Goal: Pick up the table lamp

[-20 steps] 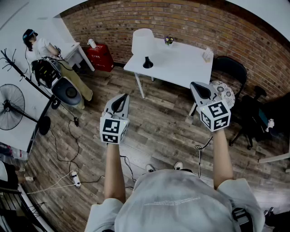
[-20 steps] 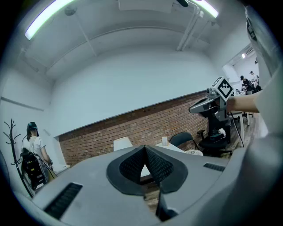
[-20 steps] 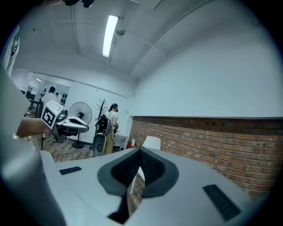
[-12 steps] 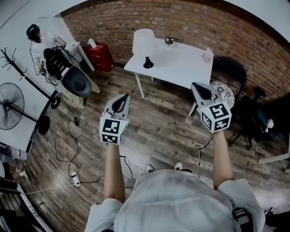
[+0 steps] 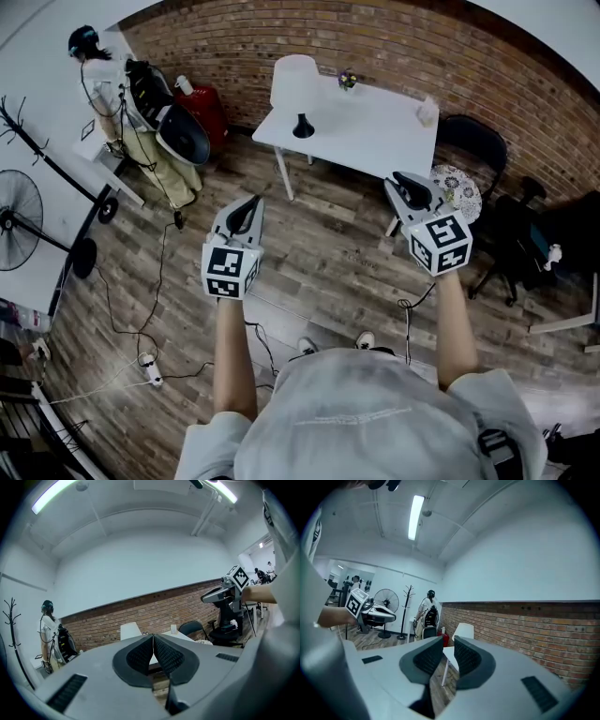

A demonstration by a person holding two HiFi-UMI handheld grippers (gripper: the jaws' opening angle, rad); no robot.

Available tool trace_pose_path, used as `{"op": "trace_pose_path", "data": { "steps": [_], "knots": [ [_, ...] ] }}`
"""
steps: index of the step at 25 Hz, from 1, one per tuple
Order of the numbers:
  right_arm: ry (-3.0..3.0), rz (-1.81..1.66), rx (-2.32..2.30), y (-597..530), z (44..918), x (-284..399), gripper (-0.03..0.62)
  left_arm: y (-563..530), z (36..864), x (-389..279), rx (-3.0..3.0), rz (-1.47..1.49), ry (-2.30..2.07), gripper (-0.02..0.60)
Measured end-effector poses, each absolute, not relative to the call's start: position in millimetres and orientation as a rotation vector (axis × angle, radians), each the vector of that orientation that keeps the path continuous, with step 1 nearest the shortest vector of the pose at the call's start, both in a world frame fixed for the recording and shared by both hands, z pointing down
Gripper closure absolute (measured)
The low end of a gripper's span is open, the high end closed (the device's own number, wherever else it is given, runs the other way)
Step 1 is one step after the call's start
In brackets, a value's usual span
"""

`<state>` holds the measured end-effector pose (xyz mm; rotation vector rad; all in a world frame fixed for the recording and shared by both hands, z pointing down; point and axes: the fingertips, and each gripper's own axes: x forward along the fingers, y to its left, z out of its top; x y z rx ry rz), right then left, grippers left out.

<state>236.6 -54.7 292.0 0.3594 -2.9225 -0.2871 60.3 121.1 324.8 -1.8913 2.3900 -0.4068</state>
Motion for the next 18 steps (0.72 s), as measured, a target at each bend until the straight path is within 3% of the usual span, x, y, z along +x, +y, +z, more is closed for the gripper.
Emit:
{"op": "trace_pose_path", "data": {
  "steps": [8,18],
  "knots": [
    [-2.898,-0.271,0.325,-47.9,303.8,213.6,0.408,119.3,333.7,38.7,-1.925,-0.395,2.388,0.568],
    [-2.885,-0.223,0.377,-43.8,314.2,190.4,0.401,117.2,345.0,11.7,-1.969,-0.36,2.379,0.566]
  ]
}}
